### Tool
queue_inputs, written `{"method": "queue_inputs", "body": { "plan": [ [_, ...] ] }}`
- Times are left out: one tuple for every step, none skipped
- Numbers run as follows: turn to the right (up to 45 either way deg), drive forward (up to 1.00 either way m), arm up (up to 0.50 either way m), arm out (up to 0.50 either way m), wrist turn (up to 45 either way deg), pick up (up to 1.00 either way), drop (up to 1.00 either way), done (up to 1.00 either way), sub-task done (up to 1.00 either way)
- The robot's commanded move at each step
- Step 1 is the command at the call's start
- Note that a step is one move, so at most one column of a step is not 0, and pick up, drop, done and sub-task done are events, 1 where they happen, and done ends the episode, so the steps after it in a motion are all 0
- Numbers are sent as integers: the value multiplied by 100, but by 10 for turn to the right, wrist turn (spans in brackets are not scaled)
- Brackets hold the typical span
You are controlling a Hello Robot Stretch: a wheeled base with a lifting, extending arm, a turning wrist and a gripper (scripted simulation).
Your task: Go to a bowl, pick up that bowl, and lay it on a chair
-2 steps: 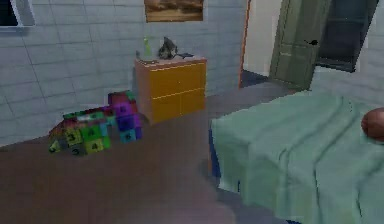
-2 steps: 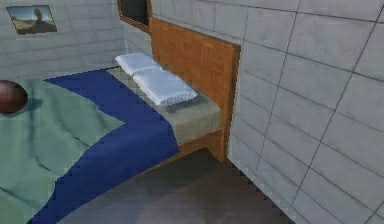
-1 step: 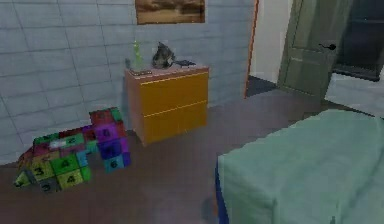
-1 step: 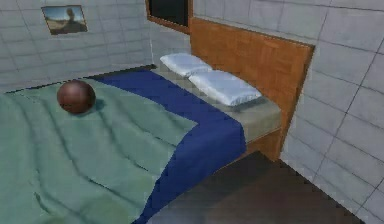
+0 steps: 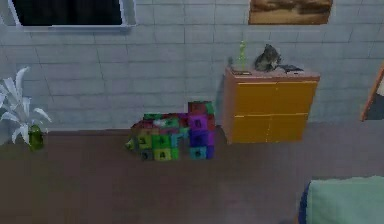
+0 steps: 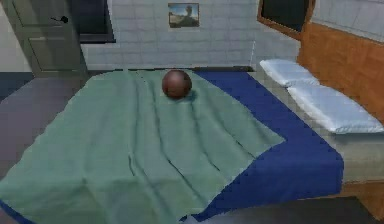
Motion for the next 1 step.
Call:
{"method": "queue_inputs", "body": {
  "plan": [
    [0,90,0,0,0,0,0,0,0]
  ]
}}
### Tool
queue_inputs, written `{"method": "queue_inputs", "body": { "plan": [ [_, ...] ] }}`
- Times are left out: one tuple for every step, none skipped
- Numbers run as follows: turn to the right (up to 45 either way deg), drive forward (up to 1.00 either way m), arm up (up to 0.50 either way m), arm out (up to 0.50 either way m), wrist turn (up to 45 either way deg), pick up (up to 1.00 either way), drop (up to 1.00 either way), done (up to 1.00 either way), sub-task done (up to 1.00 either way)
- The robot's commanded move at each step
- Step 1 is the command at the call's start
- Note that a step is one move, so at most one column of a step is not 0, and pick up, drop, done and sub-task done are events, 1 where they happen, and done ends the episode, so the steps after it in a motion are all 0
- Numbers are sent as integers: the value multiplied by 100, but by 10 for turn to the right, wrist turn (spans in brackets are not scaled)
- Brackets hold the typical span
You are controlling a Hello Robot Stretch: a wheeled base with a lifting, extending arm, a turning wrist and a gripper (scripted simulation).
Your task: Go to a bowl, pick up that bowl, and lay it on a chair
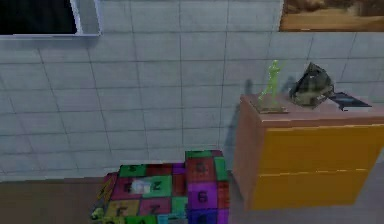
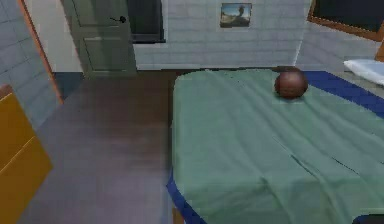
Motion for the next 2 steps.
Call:
{"method": "queue_inputs", "body": {
  "plan": [
    [450,0,0,0,0,0,0,0,0],
    [0,25,0,0,0,0,0,0,0]
  ]
}}
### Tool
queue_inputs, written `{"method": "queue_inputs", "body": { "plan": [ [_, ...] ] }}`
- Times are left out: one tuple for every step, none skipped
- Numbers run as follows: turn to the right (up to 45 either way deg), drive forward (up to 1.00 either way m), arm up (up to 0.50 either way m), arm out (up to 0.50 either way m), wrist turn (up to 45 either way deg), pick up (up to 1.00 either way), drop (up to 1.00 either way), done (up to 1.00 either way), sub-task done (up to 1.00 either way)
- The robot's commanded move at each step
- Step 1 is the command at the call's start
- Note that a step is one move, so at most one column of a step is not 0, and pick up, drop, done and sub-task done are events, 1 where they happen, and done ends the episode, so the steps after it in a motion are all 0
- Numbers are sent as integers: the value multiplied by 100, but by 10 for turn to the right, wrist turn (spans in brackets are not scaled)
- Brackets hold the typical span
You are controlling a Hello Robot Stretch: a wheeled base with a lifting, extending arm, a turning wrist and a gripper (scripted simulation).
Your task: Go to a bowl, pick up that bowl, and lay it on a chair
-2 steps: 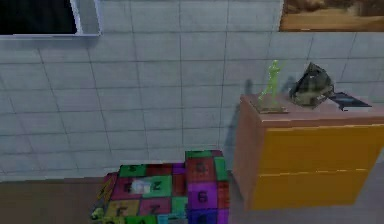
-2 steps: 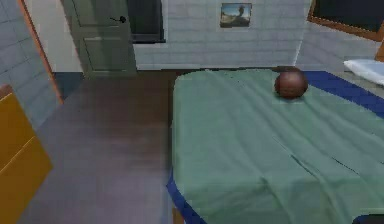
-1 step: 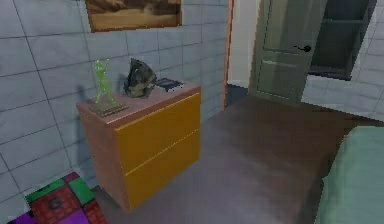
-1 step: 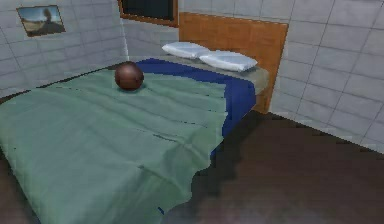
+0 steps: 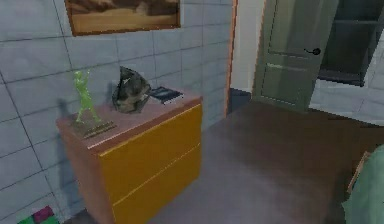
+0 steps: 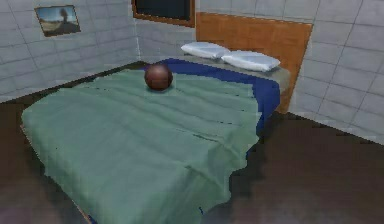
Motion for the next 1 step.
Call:
{"method": "queue_inputs", "body": {
  "plan": [
    [-150,0,0,0,0,0,0,0,0]
  ]
}}
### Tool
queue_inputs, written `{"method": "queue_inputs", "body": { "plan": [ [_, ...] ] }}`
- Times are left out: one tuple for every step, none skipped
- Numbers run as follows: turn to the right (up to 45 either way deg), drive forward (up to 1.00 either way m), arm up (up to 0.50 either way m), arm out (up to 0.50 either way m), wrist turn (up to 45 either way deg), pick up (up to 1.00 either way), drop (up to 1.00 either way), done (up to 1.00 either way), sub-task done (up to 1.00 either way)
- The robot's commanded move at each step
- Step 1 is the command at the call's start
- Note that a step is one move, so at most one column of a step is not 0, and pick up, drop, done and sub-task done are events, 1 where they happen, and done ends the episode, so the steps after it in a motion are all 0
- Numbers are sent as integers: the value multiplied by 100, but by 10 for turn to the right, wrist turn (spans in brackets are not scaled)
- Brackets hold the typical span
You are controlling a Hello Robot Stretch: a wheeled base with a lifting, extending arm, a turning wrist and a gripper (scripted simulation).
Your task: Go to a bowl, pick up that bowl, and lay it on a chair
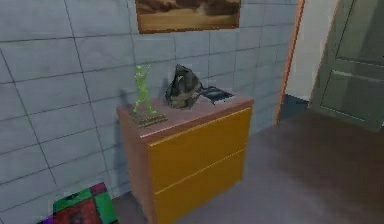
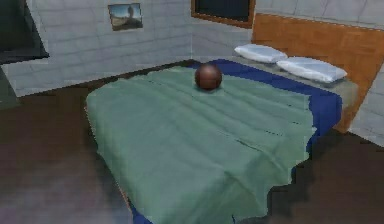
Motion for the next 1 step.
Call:
{"method": "queue_inputs", "body": {
  "plan": [
    [0,50,0,0,0,0,0,0,0]
  ]
}}
